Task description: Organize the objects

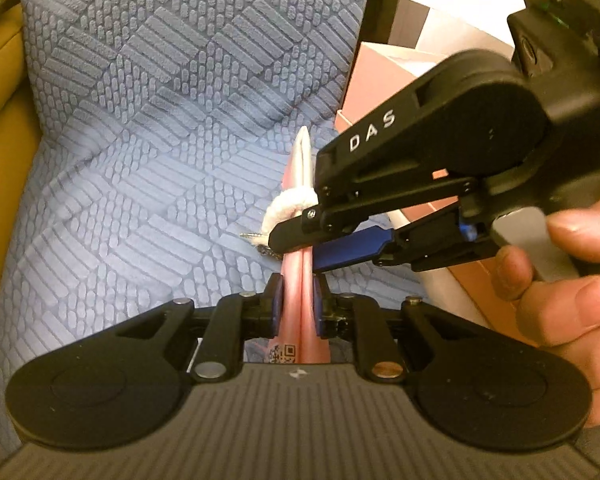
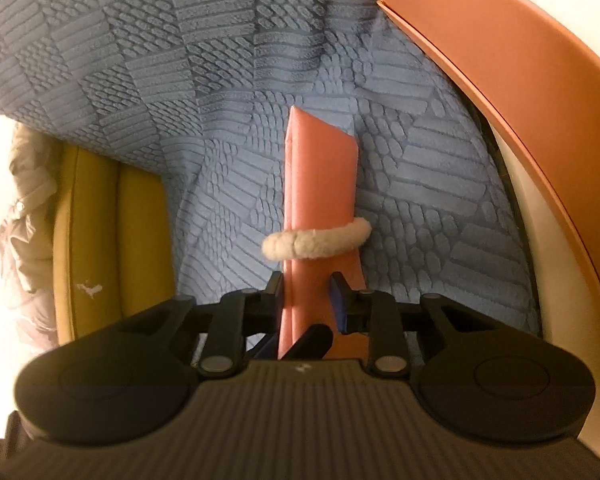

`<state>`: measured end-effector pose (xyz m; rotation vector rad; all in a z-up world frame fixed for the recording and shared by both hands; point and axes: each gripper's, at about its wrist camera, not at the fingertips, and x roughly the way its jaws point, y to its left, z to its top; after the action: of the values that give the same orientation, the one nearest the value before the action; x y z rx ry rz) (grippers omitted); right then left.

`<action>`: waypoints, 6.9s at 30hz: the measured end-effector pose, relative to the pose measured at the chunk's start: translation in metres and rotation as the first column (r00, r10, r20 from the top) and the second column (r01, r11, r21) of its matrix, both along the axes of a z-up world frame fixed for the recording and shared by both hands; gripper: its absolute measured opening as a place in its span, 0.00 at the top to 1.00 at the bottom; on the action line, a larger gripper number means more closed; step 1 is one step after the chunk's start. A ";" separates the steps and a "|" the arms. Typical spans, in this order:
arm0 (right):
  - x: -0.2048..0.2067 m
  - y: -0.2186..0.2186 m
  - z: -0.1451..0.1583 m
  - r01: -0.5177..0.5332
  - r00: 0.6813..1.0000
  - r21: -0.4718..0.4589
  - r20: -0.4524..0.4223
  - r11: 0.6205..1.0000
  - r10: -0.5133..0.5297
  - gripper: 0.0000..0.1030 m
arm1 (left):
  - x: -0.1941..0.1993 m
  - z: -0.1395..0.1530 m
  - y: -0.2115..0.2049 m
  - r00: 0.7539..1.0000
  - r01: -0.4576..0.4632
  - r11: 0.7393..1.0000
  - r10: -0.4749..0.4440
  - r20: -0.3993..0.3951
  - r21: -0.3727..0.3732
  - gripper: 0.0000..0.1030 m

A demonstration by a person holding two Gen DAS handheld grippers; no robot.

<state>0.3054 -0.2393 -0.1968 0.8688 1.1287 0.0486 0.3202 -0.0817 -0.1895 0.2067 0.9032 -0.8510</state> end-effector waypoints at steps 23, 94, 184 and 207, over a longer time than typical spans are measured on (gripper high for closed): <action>0.004 0.009 0.052 -0.212 0.974 -0.399 -0.016 0.892 0.224 0.90 | 0.019 0.004 0.025 0.980 -0.130 0.990 0.119 -0.158 -0.059 0.73; -0.130 -0.092 0.234 -0.044 0.946 -0.386 0.280 0.922 0.163 0.87 | -0.092 0.222 -0.056 0.980 -0.195 0.980 0.193 -0.042 -0.035 0.04; -0.146 -0.197 0.191 0.147 0.971 -0.577 0.237 0.804 -0.007 0.26 | -0.124 0.187 -0.165 0.998 -0.056 0.998 0.055 -0.022 -0.017 0.02; -0.235 -0.089 0.251 0.237 0.944 -0.609 0.328 0.757 -0.032 0.26 | -0.175 0.243 -0.047 0.999 0.006 0.995 -0.003 0.032 -0.098 0.02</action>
<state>0.0699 -0.3283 0.0542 0.2988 0.7077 -0.3103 0.1453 -0.1289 0.0539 0.1368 0.8298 -0.8915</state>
